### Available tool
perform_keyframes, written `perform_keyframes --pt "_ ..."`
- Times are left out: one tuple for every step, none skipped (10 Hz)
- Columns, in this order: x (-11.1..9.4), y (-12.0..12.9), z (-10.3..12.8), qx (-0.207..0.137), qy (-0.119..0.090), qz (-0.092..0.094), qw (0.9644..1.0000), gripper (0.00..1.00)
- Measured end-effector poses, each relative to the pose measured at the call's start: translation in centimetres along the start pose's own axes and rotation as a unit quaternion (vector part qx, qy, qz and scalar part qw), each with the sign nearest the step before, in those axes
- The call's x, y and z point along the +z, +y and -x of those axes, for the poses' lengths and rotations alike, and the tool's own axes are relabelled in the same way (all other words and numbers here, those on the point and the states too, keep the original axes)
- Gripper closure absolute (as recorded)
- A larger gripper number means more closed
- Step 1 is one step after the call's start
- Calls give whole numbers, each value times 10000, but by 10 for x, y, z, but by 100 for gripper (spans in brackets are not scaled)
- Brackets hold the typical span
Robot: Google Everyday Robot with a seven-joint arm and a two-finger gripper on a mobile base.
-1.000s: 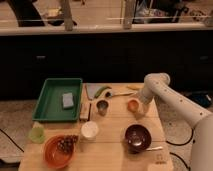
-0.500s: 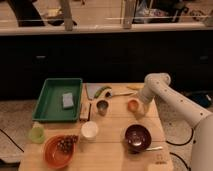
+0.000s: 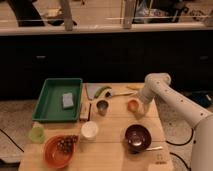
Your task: Place apple in paper cup
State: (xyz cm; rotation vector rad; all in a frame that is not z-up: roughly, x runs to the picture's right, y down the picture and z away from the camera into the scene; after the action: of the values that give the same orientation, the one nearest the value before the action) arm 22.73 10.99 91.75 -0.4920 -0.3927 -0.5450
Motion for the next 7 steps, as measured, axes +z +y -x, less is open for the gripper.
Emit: perform_keyframes --pt "0 0 0 -6 -1 -6 10000 20" --pt "0 0 0 -16 -5 -10 10000 20" --pt "-1 0 0 -21 -7 -14 10000 20" --pt "-1 0 0 -28 -11 -20 10000 20" --pt "-1 0 0 -36 -16 -23 10000 20" --pt "-2 0 0 -46 -23 -31 10000 20" --pt "-2 0 0 -56 -29 -38 10000 20"
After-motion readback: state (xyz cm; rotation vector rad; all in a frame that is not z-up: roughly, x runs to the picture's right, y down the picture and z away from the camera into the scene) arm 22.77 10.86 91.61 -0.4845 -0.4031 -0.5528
